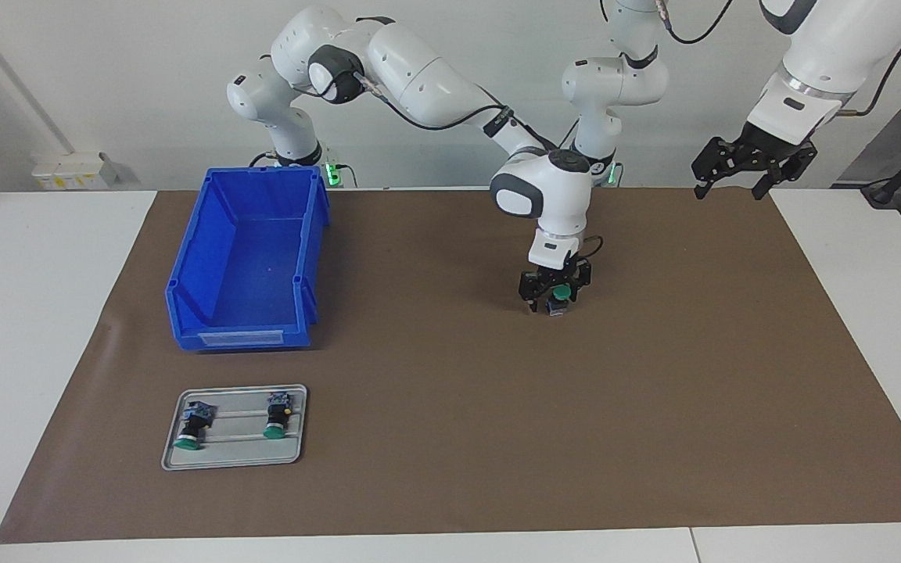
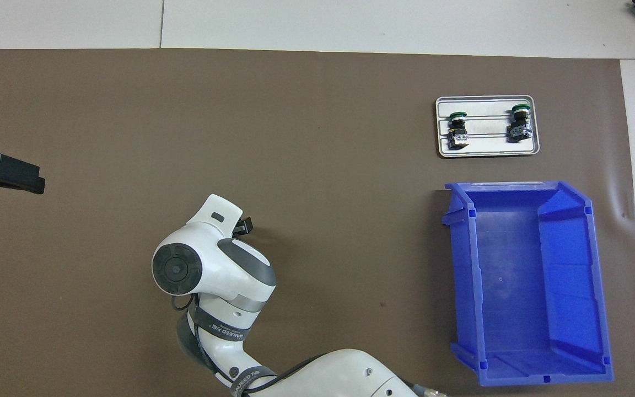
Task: Place and press button with both arms
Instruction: 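Grasp the component on the table with the right gripper, then lift the component and carry it over the blue bin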
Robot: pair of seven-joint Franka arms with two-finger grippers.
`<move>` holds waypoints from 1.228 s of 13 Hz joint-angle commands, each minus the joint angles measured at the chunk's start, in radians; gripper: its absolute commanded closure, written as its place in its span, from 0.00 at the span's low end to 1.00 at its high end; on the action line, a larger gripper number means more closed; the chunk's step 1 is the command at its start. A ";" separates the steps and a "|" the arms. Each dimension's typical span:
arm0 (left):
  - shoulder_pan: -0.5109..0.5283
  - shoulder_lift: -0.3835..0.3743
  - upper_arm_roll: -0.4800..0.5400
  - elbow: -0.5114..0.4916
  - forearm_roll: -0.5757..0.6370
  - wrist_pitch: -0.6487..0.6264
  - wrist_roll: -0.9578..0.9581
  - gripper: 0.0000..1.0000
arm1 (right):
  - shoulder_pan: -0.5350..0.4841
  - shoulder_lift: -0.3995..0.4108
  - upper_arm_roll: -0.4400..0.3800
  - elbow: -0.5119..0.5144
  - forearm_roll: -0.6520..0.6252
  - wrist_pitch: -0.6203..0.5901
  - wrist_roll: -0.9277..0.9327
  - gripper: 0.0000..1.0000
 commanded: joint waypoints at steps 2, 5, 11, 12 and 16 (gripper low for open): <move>0.004 -0.014 -0.003 -0.014 0.005 -0.007 0.015 0.00 | -0.001 0.006 -0.003 0.021 -0.019 0.008 -0.009 0.05; 0.004 -0.014 -0.003 -0.014 0.005 -0.006 0.015 0.00 | -0.002 0.018 -0.005 0.049 -0.020 0.002 -0.009 0.14; 0.004 -0.014 -0.003 -0.014 0.005 -0.006 0.015 0.00 | -0.004 0.017 -0.007 0.049 -0.018 0.000 -0.009 1.00; 0.004 -0.014 -0.003 -0.014 0.005 -0.006 0.015 0.00 | -0.002 0.014 -0.008 0.051 -0.019 -0.006 -0.009 1.00; 0.004 -0.014 -0.003 -0.014 0.005 -0.006 0.015 0.00 | -0.025 -0.041 -0.016 0.051 -0.013 -0.021 -0.015 1.00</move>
